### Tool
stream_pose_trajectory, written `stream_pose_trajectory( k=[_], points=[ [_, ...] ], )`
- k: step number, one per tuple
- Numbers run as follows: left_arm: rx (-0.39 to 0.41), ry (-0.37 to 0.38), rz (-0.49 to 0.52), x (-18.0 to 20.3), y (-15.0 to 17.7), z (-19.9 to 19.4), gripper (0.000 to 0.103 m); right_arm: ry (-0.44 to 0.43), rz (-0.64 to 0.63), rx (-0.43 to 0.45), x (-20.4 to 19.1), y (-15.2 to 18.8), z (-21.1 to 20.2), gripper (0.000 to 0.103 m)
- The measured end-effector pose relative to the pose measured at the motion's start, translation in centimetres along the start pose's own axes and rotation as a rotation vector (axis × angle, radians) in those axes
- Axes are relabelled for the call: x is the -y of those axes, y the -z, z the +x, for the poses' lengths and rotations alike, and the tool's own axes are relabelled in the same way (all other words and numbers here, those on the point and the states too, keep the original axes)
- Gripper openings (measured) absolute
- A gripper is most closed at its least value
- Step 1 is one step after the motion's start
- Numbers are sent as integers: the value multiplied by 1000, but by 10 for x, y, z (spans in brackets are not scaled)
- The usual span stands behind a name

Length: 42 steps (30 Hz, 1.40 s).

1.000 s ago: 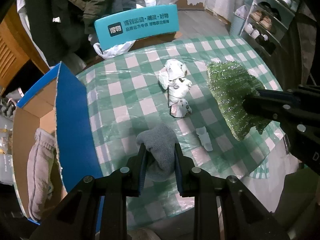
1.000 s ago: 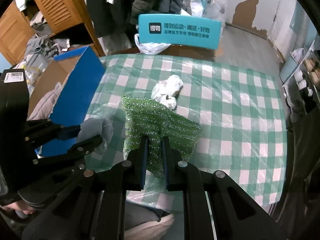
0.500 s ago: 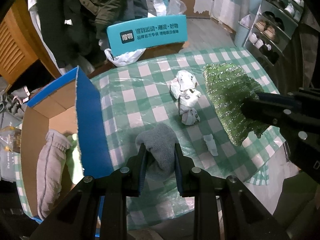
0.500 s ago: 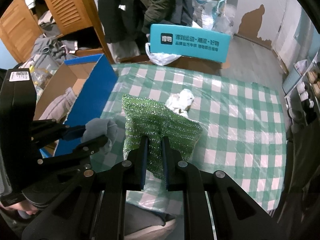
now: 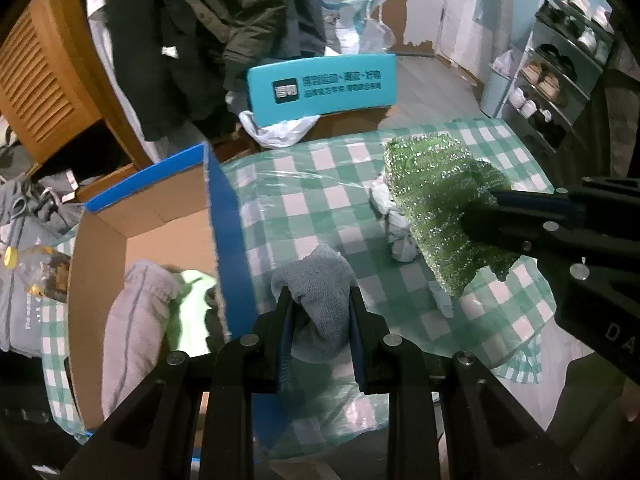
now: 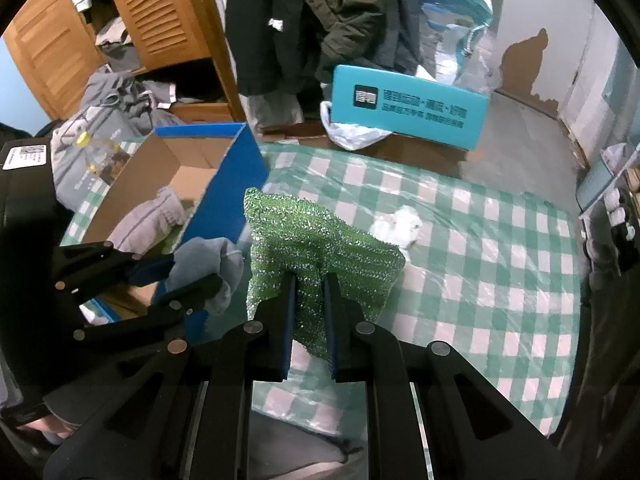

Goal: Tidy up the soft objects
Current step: 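Carry the grey sock and green mesh cloth in both tools over the box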

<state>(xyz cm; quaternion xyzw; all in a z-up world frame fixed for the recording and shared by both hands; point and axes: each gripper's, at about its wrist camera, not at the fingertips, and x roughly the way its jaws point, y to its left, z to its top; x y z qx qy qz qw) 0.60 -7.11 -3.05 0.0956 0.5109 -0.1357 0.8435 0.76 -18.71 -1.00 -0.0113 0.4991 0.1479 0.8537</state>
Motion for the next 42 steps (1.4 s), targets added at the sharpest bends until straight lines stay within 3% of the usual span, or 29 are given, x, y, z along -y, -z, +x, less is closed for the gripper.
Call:
stream_pose_trajectory(
  k=[23,42],
  points=[
    [33,-59,-138,-86,18,-16,25,-41,-104,-2,-76,-38,21,11],
    [7,-112,-295,-169,38,-8,25,-87,-188,-31,-144,-71,54,11]
  ],
)
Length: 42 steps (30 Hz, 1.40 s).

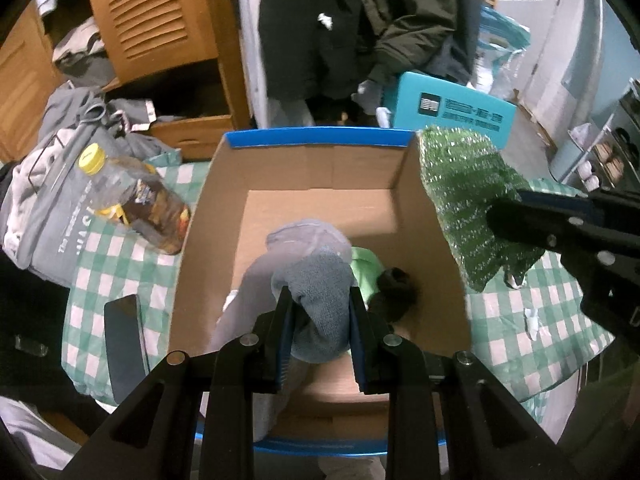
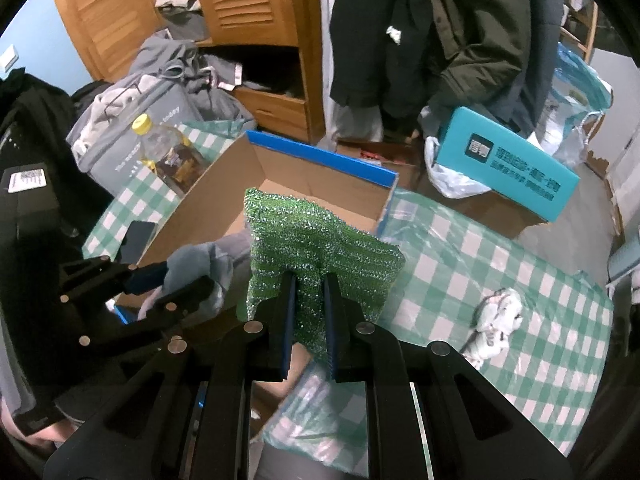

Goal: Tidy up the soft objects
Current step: 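Carry the grey sock and green mesh cloth in both tools over the box, then lower both items into the box and open both tools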

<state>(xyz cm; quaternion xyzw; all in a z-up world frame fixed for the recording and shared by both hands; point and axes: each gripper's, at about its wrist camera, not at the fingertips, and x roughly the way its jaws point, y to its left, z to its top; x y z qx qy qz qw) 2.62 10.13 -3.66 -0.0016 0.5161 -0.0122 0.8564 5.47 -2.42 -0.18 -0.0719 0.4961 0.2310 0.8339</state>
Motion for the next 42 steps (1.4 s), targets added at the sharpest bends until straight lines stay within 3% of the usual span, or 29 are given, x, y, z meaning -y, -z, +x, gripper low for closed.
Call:
stream_pose_trajectory(
  k=[16,18,23,27,31,36,42],
  points=[
    [-81,-24,-75,-26,2,35,25,-77,-4,-84,-22,-9,52,11],
    [-88,-26,-79,-26,2,37,29,-84,-5,-87,-23,-10,56,11],
    [-80,-35,-85,-27,1,34,40,-91,0,-79,-24,-13,57,20],
    [-71,-42,-97,-30,1,30,50,-66,-5,-65,-22,-14,52,34],
    [-61,-42,-104,-30,-1,26,53,-49,7,-57,-17,-13,47,47],
    [-38,-44,-70,-19,-1,18,64,-30,36,-45,-5,-11,37,51],
    [-26,-33,-38,-6,-1,9,66,0,67,-30,11,-2,22,57]
  ],
)
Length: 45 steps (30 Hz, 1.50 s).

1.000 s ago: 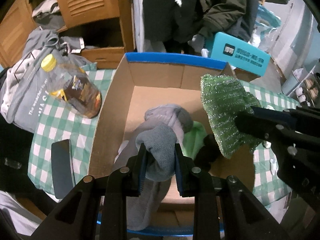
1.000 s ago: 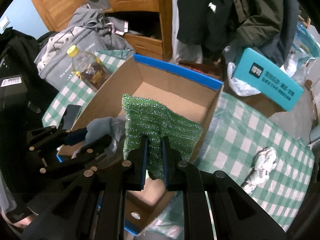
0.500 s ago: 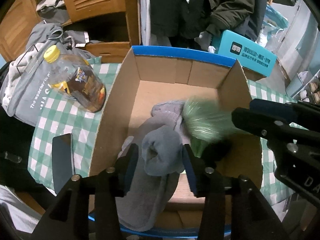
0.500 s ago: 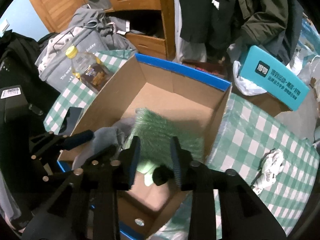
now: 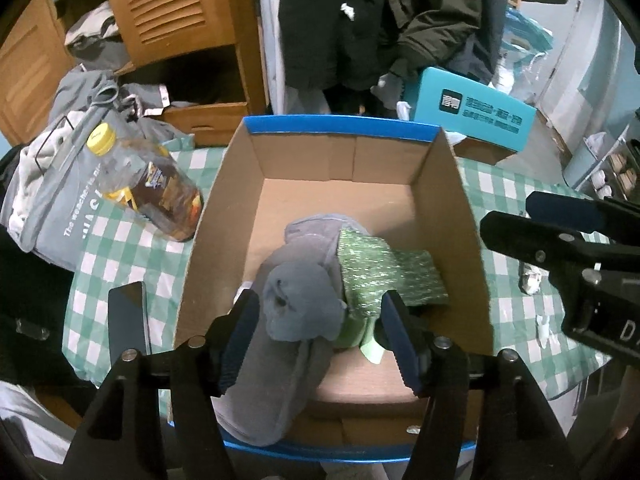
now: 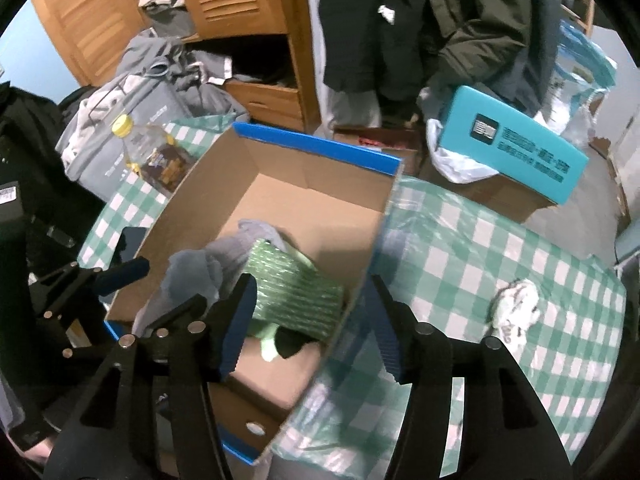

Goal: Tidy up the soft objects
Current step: 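Lower both items into the box and open both tools, then move both tools back over the white socks on the table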

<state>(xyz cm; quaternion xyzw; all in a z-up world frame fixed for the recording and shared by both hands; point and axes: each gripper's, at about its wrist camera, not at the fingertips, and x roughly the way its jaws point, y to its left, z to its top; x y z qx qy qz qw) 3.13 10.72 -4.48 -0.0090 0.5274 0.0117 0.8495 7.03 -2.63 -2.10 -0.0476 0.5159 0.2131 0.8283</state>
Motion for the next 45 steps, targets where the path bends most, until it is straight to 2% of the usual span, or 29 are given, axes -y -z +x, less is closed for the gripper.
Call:
stream_pose_trajectory(
  k=[5,16,29,45],
  points=[
    [26,-2,28,13,0,-11,75,17,21,10,12,8,-13,60],
    [45,-10,89,43,0,-21,81,51,49,32,40,30,-40,62],
    [42,5,180,90,3,-25,82,72,106,32,81,63,-59,62],
    [8,22,289,155,12,-13,82,130,233,-21,151,107,-52,62]
  ],
)
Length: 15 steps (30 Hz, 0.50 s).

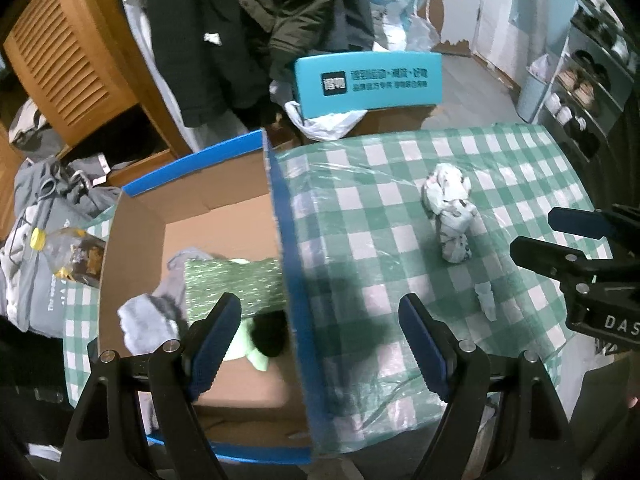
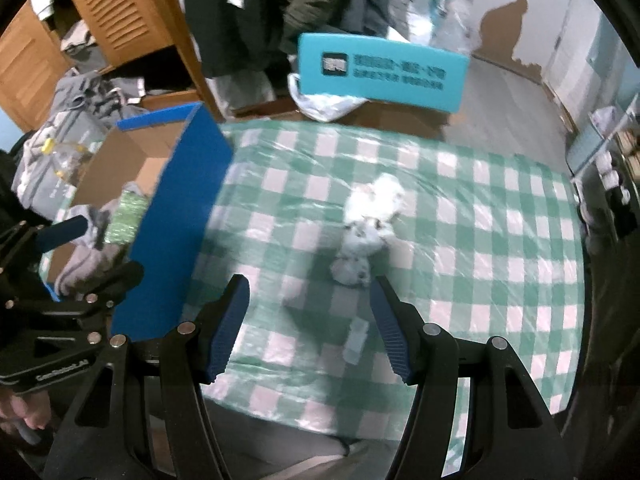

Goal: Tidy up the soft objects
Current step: 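Move both tools back over the white socks on the table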

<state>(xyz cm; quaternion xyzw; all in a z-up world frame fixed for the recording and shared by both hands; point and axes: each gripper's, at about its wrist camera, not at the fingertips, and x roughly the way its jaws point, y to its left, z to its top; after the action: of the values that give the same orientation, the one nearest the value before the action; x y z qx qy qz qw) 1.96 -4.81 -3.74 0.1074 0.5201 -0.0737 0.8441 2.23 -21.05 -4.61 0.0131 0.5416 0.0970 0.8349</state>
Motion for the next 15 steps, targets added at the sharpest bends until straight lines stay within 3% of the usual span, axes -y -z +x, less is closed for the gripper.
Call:
stream_pose_trajectory(
  k=[15],
  points=[
    [-101,28,61,45,7,44,82,36,89,-131,43,32,56,62]
  ],
)
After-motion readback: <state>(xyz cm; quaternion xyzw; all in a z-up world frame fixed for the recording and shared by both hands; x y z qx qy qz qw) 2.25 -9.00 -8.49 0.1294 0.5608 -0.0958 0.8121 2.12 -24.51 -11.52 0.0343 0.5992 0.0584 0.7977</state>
